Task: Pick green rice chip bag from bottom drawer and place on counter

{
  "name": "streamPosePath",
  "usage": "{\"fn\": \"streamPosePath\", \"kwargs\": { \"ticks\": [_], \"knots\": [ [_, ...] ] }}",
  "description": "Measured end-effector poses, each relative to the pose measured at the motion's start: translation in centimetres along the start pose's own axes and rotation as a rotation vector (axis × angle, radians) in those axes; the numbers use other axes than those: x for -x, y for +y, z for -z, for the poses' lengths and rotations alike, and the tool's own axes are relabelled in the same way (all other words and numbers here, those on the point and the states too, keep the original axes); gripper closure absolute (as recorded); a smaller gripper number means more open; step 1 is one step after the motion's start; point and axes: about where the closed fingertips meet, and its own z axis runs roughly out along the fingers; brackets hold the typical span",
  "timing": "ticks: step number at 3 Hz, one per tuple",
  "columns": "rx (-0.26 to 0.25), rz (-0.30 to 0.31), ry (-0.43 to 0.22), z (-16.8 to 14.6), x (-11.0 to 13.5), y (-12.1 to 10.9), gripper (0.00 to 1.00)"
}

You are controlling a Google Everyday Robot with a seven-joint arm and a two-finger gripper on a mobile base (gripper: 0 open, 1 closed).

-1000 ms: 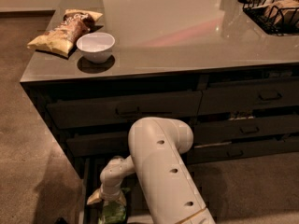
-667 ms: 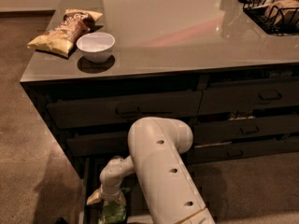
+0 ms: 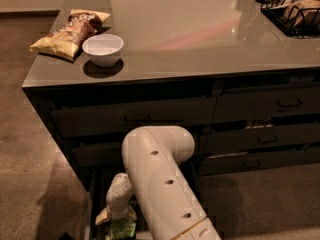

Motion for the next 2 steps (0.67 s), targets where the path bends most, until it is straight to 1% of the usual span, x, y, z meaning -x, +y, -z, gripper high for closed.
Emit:
{"fn": "streamPosePath", "kwargs": {
  "ticks": [1,2],
  "knots": [
    [0.071,0.050,-0.028,-1.8,0.0,0.5,0.00],
    [0.102,0.060,-0.066,-3.5,-0.2,1.0,0.19]
  ]
}}
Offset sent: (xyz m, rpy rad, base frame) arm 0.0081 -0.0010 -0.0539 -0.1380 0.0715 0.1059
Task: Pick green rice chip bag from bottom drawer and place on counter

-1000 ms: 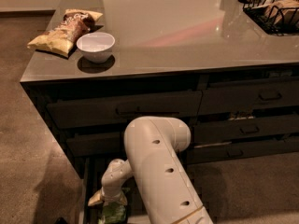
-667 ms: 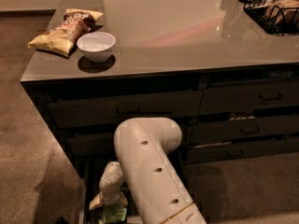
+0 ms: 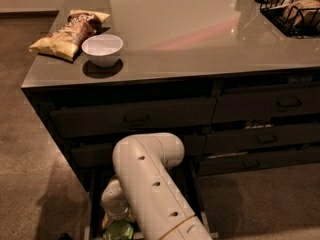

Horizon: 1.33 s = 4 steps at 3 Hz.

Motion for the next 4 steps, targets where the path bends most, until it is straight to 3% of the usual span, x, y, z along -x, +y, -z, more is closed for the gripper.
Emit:
{"fn": "streamPosePath", "kwargs": {
  "ticks": [1,2,3,4],
  "knots": [
    [-0.060,0.034,-0.001,-0.2,0.1,0.0,0.42],
    [-0.279,0.097,0.082,1.8,0.7,0.0,0.73],
    [-0.525,0.152,0.215,4.8,3.1,-0.7,1.00],
    [-0.711,0.181,0.338,7.4,6.4,-2.6,1.00]
  ]
}}
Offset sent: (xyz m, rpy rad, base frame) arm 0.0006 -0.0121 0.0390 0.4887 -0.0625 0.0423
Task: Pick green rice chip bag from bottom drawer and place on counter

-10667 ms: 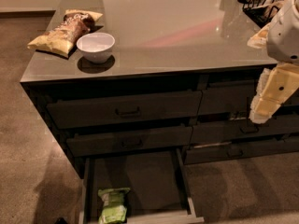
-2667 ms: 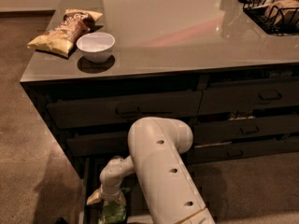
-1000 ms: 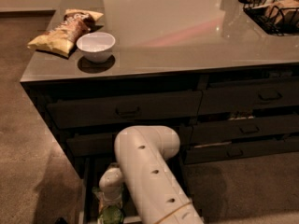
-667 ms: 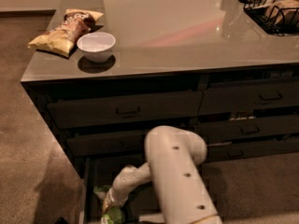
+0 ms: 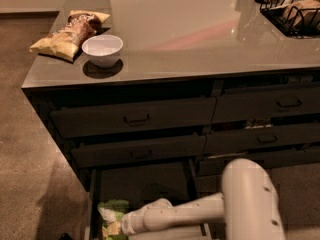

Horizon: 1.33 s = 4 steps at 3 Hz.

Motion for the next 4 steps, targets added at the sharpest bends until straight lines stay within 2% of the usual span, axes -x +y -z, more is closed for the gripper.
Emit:
{"fn": "streamPosePath", "kwargs": {
  "ticks": [1,2,3,4],
  "knots": [
    [-0.110,0.082,0.128,3.4,2.1,-3.3,1.00],
    [-0.168,0.102,0.228,7.5,3.7,-5.5,1.00],
    [-0.173,0.058,0.290,11.8,2.5,-5.5,1.00],
    [-0.177,0.038,0.314,16.2,1.2,-4.9,1.00]
  ]
}}
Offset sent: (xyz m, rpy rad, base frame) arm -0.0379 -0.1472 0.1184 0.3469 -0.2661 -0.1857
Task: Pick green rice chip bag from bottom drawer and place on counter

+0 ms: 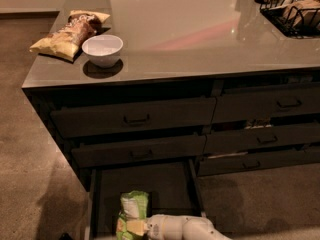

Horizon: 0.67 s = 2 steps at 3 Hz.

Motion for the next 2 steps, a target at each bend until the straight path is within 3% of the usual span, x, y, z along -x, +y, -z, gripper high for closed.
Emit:
{"fn": "streamPosePath", "kwargs": {
  "ticks": [2],
  "knots": [
    [0.052,0.010,0.027,10.1,-5.4,-2.0,1.00]
  ]
}}
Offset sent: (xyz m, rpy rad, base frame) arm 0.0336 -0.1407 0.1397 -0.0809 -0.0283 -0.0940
